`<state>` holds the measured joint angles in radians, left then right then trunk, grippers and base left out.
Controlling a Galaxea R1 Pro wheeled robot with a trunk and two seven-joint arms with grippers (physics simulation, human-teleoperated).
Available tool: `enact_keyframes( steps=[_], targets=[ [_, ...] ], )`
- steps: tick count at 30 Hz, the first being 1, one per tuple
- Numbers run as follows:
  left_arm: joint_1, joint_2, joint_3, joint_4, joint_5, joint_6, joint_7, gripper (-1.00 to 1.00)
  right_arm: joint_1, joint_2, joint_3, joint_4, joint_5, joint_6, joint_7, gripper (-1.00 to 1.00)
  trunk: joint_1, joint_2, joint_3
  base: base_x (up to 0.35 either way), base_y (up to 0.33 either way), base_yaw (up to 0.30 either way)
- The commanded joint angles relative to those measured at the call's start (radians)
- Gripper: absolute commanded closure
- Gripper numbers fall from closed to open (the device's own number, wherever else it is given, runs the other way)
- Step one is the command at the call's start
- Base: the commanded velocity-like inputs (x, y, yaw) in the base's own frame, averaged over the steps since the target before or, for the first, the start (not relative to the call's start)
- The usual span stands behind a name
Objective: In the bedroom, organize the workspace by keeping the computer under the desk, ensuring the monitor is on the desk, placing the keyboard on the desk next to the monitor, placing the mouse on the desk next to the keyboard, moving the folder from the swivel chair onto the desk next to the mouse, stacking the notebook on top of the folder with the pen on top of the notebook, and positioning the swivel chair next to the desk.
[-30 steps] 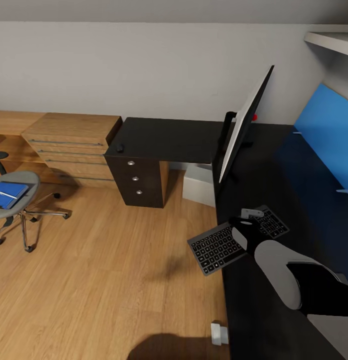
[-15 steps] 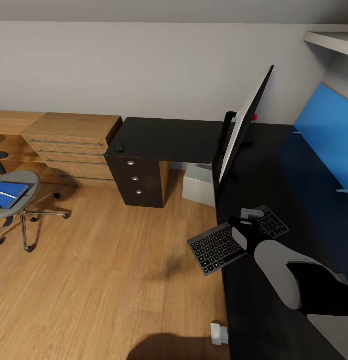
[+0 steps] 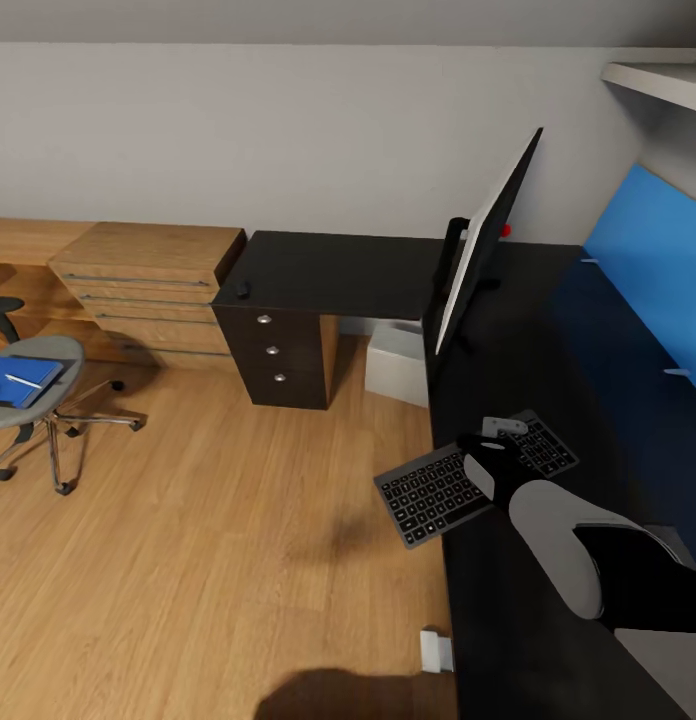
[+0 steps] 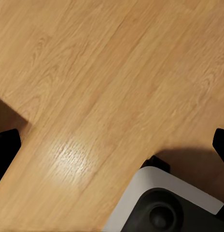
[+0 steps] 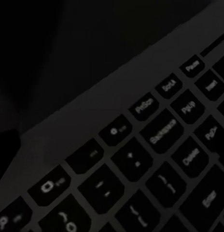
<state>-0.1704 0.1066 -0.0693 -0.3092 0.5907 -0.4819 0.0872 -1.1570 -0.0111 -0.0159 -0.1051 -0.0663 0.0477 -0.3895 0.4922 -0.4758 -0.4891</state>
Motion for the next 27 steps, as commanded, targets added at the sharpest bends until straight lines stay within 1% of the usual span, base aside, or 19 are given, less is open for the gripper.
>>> enact_keyframes(
  steps=[1, 27],
  targets=[
    [0.000, 0.001, -0.007, -0.001, 0.000, -0.003, 0.009, -1.00, 0.000, 0.000, -0.008, 0.015, -0.015, 0.004, -0.002, -1.00, 0.000, -0.001, -0.001, -0.326, 0.000, 0.000],
    [0.000, -0.001, -0.007, -0.001, 0.000, -0.004, 0.009, -1.00, 0.000, -0.001, -0.007, 0.018, -0.015, 0.003, -0.005, -1.00, 0.000, -0.001, -0.001, -0.328, 0.000, 0.000]
  ],
)
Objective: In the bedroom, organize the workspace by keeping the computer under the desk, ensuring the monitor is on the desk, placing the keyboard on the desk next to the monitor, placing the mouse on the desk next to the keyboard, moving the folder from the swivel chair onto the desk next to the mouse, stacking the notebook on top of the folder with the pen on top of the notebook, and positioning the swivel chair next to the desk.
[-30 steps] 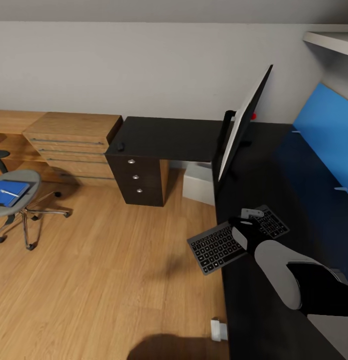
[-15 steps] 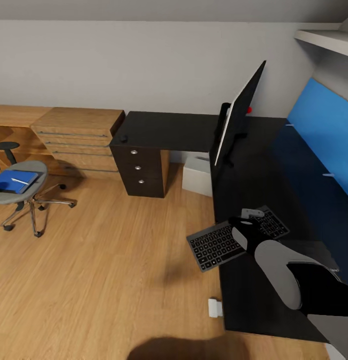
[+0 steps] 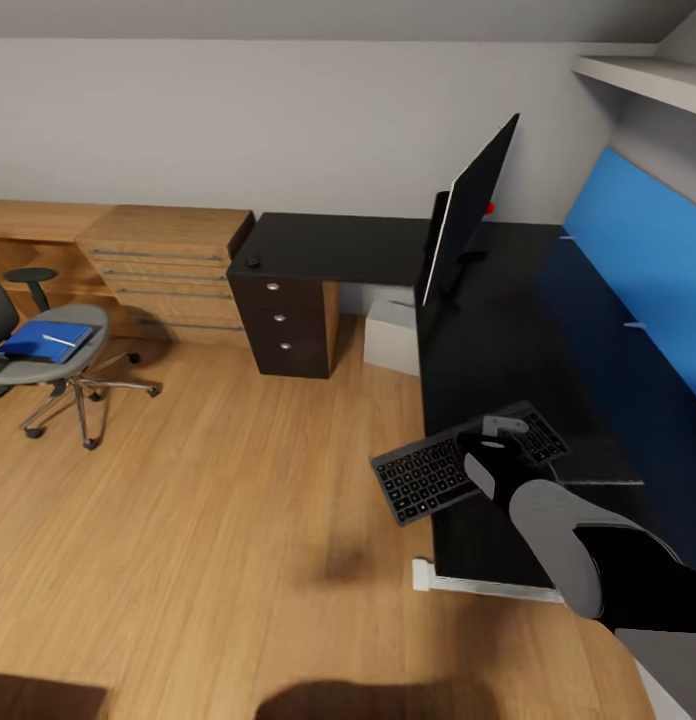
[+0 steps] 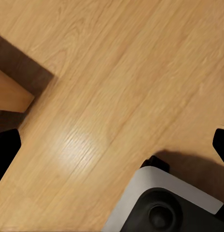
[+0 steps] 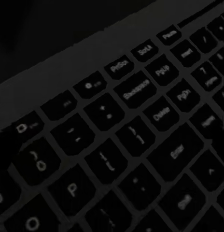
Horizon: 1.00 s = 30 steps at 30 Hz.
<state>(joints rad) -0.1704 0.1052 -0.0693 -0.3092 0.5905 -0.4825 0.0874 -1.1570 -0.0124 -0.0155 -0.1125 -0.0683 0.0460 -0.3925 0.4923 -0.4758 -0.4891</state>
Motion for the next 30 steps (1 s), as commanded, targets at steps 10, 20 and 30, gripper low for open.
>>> enact_keyframes(
  steps=[10, 20, 30],
  targets=[
    [0.000, 0.001, -0.007, -0.001, 0.000, -0.004, 0.009, -1.00, 0.000, 0.000, -0.008, 0.025, -0.013, 0.004, -0.002, -1.00, 0.000, -0.001, -0.001, -0.335, 0.000, 0.000],
    [-0.001, 0.001, -0.007, -0.001, 0.000, -0.002, 0.009, -1.00, 0.000, 0.001, -0.008, 0.025, -0.013, 0.001, -0.002, -1.00, 0.000, -0.001, -0.001, -0.118, 0.000, 0.000],
    [-0.001, 0.001, -0.009, -0.001, 0.002, -0.002, 0.008, -1.00, 0.000, 0.000, -0.008, 0.021, -0.013, -0.028, -0.002, -1.00, 0.000, -0.001, -0.001, 0.033, 0.000, 0.000]
  ],
)
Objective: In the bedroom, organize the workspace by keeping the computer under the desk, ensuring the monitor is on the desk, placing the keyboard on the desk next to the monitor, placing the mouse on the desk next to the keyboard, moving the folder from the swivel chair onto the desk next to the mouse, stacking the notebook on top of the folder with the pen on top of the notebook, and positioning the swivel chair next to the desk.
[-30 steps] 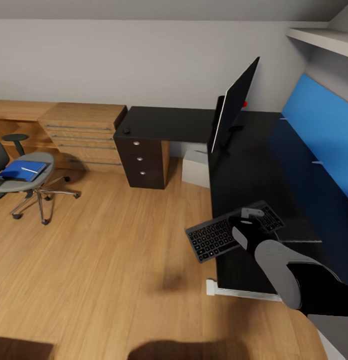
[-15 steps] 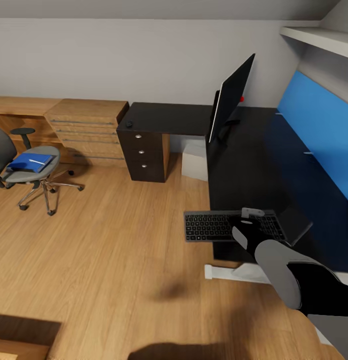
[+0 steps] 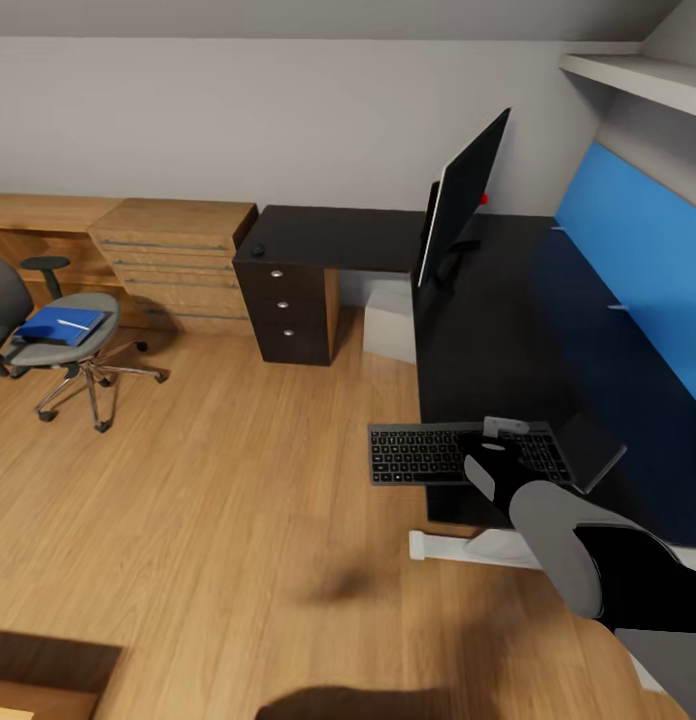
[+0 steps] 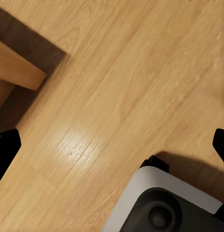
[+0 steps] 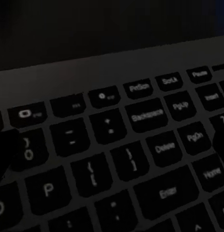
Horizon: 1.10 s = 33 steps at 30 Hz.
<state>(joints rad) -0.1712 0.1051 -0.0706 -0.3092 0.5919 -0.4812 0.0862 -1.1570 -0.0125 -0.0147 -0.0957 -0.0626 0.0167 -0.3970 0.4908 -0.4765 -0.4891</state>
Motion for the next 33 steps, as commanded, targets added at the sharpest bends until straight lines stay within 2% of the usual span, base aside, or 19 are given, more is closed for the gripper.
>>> enact_keyframes(
  steps=[1, 3, 8, 19, 33],
  targets=[
    [0.000, 0.001, -0.008, -0.001, 0.001, -0.003, 0.009, -1.00, 0.000, 0.000, -0.009, 0.004, -0.019, -0.006, 0.003, -1.00, 0.001, 0.000, -0.001, 0.223, 0.000, 0.000],
    [0.000, 0.000, -0.009, 0.000, 0.001, -0.002, 0.009, -1.00, 0.000, 0.000, -0.010, 0.005, -0.019, -0.046, 0.003, -1.00, 0.001, 0.000, -0.001, 0.204, 0.000, 0.000],
    [0.000, -0.001, -0.009, 0.001, 0.002, -0.002, 0.009, -1.00, 0.002, 0.000, -0.009, 0.005, -0.019, -0.069, 0.003, -1.00, 0.001, 0.000, -0.001, 0.064, 0.000, 0.000],
    [0.000, -0.001, -0.009, 0.001, 0.002, -0.002, 0.009, -1.00, 0.002, 0.000, -0.009, 0.005, -0.019, -0.072, 0.003, -1.00, -0.041, 0.077, 0.033, 0.004, 0.000, 0.000],
    [0.000, -0.002, -0.009, 0.001, 0.002, -0.003, 0.010, -1.00, 0.002, 0.000, -0.010, 0.005, -0.019, -0.073, 0.006, -1.00, -0.041, 0.077, 0.033, 0.000, 0.000, 0.000]
  ],
)
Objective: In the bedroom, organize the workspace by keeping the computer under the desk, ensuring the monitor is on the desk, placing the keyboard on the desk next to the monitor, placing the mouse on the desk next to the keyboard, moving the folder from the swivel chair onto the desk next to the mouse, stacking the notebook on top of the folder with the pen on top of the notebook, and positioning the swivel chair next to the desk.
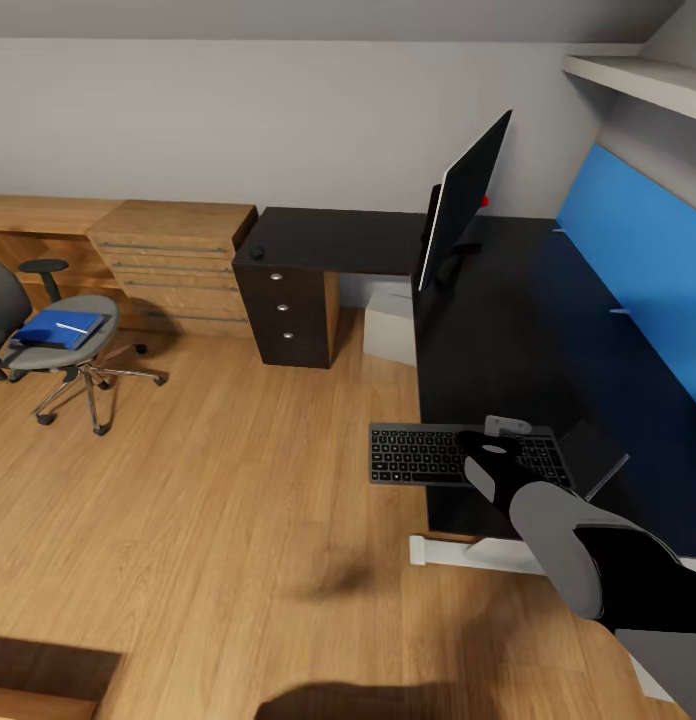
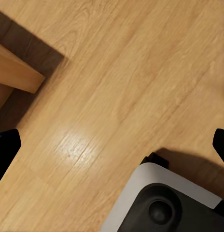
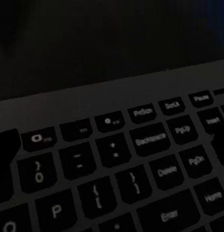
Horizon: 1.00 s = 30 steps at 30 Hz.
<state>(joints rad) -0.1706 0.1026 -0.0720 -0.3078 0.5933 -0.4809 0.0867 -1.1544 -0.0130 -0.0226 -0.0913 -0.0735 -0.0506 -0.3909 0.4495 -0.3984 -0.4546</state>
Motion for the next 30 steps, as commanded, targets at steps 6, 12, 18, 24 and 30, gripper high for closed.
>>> enact_keyframes(
  steps=[6, 12, 18, 24, 30],
  targets=[
    [-0.001, 0.000, -0.008, 0.000, 0.000, -0.003, 0.009, -1.00, -0.001, -0.005, -0.002, -0.001, -0.008, -0.028, 0.003, -1.00, 0.000, -0.002, -0.001, 0.040, -0.022, 0.000],
    [-0.001, -0.001, -0.014, 0.000, -0.004, -0.001, 0.008, -1.00, -0.001, -0.017, -0.001, -0.001, -0.008, -0.071, 0.003, -1.00, 0.000, -0.002, -0.001, 0.217, -0.160, 0.000],
    [0.000, 0.000, -0.017, 0.001, -0.021, -0.001, 0.009, -1.00, -0.001, -0.021, 0.000, -0.001, -0.008, -0.082, 0.004, -1.00, 0.000, -0.002, -0.001, 0.188, -0.150, 0.000],
    [0.000, -0.001, -0.018, 0.001, -0.031, -0.001, 0.009, -1.00, -0.001, -0.023, 0.000, -0.001, -0.008, -0.085, 0.004, -1.00, 0.000, -0.002, -0.001, 0.059, -0.047, 0.000],
    [0.000, -0.001, -0.018, 0.001, -0.034, -0.001, 0.009, -1.00, -0.001, -0.023, 0.000, 0.000, -0.008, -0.086, 0.005, -1.00, 0.000, -0.002, -0.001, 0.135, -0.028, 0.000]
  ],
)
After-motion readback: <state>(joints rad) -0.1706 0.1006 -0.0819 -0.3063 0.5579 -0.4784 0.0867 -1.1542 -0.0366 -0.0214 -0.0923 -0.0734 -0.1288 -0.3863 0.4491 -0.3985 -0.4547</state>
